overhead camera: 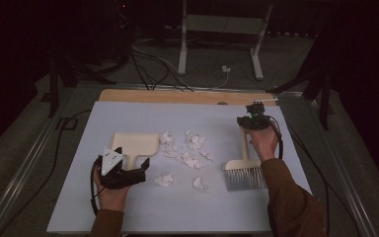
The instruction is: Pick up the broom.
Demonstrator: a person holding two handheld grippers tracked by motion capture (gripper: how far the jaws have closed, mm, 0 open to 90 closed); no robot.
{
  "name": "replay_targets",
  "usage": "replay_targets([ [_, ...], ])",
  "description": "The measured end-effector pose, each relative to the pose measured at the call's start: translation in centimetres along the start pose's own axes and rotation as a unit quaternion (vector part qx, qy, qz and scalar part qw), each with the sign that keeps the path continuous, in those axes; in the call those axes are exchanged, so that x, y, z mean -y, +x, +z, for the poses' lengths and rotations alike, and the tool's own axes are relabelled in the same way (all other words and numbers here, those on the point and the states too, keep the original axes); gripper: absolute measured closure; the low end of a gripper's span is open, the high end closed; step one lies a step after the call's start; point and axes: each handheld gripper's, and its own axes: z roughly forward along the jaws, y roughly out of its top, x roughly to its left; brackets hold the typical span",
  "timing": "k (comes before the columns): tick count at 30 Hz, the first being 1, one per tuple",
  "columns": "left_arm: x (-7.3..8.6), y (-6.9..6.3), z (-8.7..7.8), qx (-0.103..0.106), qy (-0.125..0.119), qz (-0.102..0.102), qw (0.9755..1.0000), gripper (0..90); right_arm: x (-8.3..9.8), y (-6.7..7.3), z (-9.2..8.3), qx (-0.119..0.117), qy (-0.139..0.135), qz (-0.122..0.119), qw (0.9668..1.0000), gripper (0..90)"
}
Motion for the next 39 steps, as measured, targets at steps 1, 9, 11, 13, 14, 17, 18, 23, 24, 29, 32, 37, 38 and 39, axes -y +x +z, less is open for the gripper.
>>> replay_targets([
  [1,-0.2,-0.5,0.4,0.006,0.000,0.004,1.0000,0.4,0.0,0.0,-0.5,-0.002,-0.006,-0.003,1.0000,71.2],
  [9,-1.0,-3.5,2.8,0.037,0.007,0.019,0.9991,0.4,0.0,0.4,-3.9,-0.023,-0.039,-0.019,0.9988,71.2],
  [11,-1.0,-4.1,3.4,0.044,0.008,0.020,0.9988,0.4,0.0,0.6,-5.0,-0.029,-0.050,-0.024,0.9980,71.3],
  [13,-1.1,-4.7,4.0,0.050,0.012,0.021,0.9985,0.4,-0.1,0.7,-5.7,-0.032,-0.057,-0.028,0.9975,71.3],
  [14,-1.1,-5.0,4.3,0.052,0.014,0.023,0.9983,0.4,-0.1,0.7,-5.7,-0.032,-0.057,-0.028,0.9975,71.3],
  [17,-1.2,-5.9,5.0,0.060,0.019,0.026,0.9977,0.4,-0.2,0.9,-6.4,-0.031,-0.065,-0.036,0.9968,71.3],
  [18,-1.1,-6.2,5.3,0.063,0.021,0.027,0.9974,0.4,-0.3,1.0,-6.6,-0.031,-0.067,-0.037,0.9966,71.4],
  [23,-1.1,-7.8,6.7,0.078,0.033,0.039,0.9956,0.4,-0.5,1.9,-7.6,-0.044,-0.080,-0.044,0.9949,71.3],
  [24,-1.1,-8.2,7.0,0.082,0.038,0.041,0.9950,0.4,-0.5,1.9,-7.6,-0.044,-0.080,-0.044,0.9949,71.3],
  [29,-0.9,-9.6,8.1,0.099,0.046,0.047,0.9929,2.7,-0.5,3.2,-8.4,-0.061,-0.093,-0.053,0.9924,71.4],
  [32,-0.9,-10.3,8.7,0.110,0.051,0.049,0.9915,3.6,-0.5,3.6,-8.5,-0.066,-0.096,-0.055,0.9917,71.4],
  [37,-0.9,-11.3,9.6,0.132,0.057,0.040,0.9889,6.7,-0.6,4.7,-8.8,-0.074,-0.100,-0.064,0.9901,71.3],
  [38,-0.9,-11.4,9.8,0.136,0.059,0.040,0.9881,7.6,-0.6,4.8,-8.8,-0.075,-0.101,-0.065,0.9900,71.3],
  [39,-1.0,-11.6,9.9,0.141,0.062,0.039,0.9873,10.6,-0.6,5.0,-8.8,-0.076,-0.101,-0.067,0.9897,71.4],
])
